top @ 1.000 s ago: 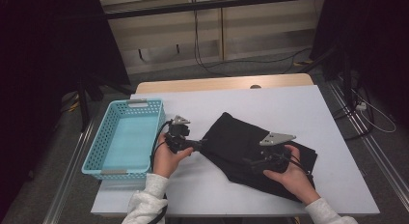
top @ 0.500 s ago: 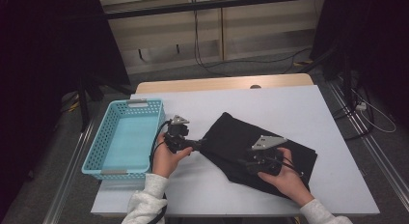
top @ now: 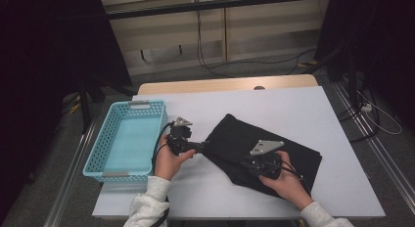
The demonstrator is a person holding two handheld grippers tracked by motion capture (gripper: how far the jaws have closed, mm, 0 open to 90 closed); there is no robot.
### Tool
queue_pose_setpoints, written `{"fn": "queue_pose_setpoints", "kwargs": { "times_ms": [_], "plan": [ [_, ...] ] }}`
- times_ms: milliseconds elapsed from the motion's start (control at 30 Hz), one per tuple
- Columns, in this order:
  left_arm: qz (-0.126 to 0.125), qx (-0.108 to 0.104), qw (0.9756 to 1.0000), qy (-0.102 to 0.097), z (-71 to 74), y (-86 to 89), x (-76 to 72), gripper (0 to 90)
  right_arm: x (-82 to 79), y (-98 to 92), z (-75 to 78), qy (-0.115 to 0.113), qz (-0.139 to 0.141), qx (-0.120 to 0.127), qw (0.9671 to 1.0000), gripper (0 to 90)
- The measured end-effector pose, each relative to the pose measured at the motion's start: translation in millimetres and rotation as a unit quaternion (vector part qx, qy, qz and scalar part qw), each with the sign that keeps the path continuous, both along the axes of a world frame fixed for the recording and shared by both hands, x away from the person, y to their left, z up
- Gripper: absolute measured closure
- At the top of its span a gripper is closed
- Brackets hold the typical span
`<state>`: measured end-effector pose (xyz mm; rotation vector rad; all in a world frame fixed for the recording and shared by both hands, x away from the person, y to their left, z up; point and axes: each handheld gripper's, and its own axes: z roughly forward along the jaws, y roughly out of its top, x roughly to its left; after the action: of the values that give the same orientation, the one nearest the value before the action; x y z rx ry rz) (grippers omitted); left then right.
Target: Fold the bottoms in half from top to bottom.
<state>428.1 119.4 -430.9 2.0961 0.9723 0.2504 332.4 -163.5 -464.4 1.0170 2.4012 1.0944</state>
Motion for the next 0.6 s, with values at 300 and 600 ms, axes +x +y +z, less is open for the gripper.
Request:
{"fn": "queue_pose_setpoints", "kwargs": {
  "times_ms": [300,600],
  "plan": [
    [0.001,-0.005,1.0000,0.000,1.8,0.6,0.1,14.5,-1.3,-6.9,6.3,-0.008,0.008,0.008,0.9999,88.0],
    [-0.003,-0.004,1.0000,-0.001,3.1,-1.3,-0.1,14.5,-14.6,-25.3,19.2,-0.007,0.013,0.017,0.9997,88.1]
  ]
}}
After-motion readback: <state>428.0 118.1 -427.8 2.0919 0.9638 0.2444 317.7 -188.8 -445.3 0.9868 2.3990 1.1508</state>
